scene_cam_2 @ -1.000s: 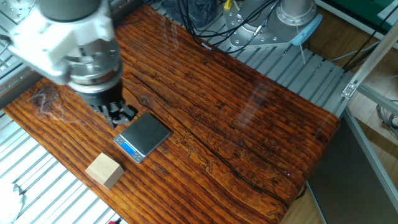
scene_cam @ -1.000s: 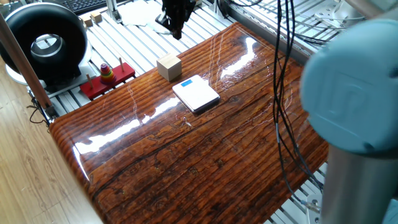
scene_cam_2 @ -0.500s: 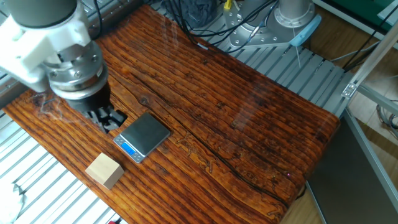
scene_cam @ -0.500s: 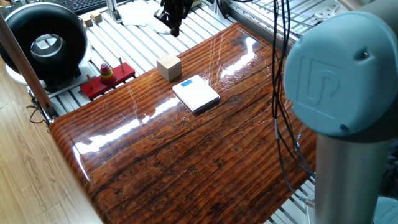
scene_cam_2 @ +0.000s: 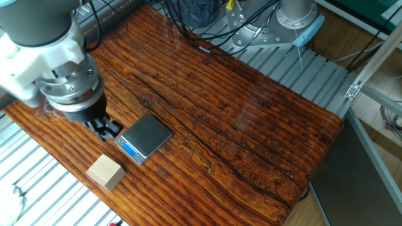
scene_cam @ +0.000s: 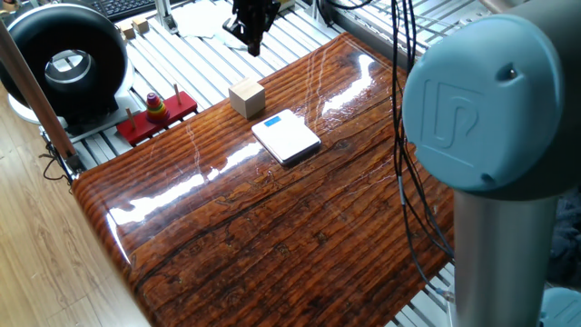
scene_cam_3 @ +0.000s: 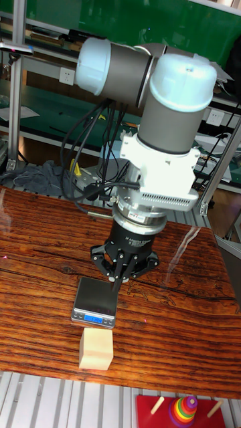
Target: Place the block on the scale
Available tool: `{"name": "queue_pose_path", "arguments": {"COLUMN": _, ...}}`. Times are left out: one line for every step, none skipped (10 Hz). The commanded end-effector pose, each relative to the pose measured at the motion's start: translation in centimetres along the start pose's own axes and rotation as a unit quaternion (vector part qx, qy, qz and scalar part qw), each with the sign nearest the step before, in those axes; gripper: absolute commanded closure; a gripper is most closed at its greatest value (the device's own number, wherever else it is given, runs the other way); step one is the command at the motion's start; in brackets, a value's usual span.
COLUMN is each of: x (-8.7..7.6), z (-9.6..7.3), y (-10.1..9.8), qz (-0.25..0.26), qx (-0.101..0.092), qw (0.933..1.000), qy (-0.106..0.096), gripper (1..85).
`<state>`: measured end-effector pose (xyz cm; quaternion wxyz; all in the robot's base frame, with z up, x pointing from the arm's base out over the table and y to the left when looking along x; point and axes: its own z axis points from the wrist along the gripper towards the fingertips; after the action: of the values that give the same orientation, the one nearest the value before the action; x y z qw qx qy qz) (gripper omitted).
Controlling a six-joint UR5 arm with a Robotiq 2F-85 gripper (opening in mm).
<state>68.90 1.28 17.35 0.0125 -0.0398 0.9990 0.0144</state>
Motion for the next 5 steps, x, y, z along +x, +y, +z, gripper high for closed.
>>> {"name": "queue_pose_path", "arguments": {"x": -0.37, "z": 0.23, "y": 1.0, "qz": 0.028, "qx": -0.022, "qw": 0.9994, "qy": 0.0, "gripper": 30.3}}
{"name": "queue_pose_path", "arguments": {"x": -0.42, "z": 0.3, "y": 1.03, "qz": 0.031, "qx": -0.022, "qw": 0.9993, "qy": 0.0, "gripper": 29.3}}
{"name": "queue_pose_path", "arguments": {"x": -0.53, "z": 0.4, "y": 0.97, "qz": 0.033, "qx": -0.02, "qw": 0.9993, "qy": 0.0, "gripper": 29.3}}
{"name": "queue_pose_path", "arguments": {"x": -0.72, "z": 0.52, "y": 0.68, "qz": 0.031, "qx": -0.015, "qw": 0.9994, "qy": -0.002, "gripper": 29.3}}
{"name": "queue_pose_path", "arguments": {"x": -1.04, "z": 0.59, "y": 0.15, "qz": 0.026, "qx": -0.005, "qw": 0.9997, "qy": -0.002, "gripper": 29.3}}
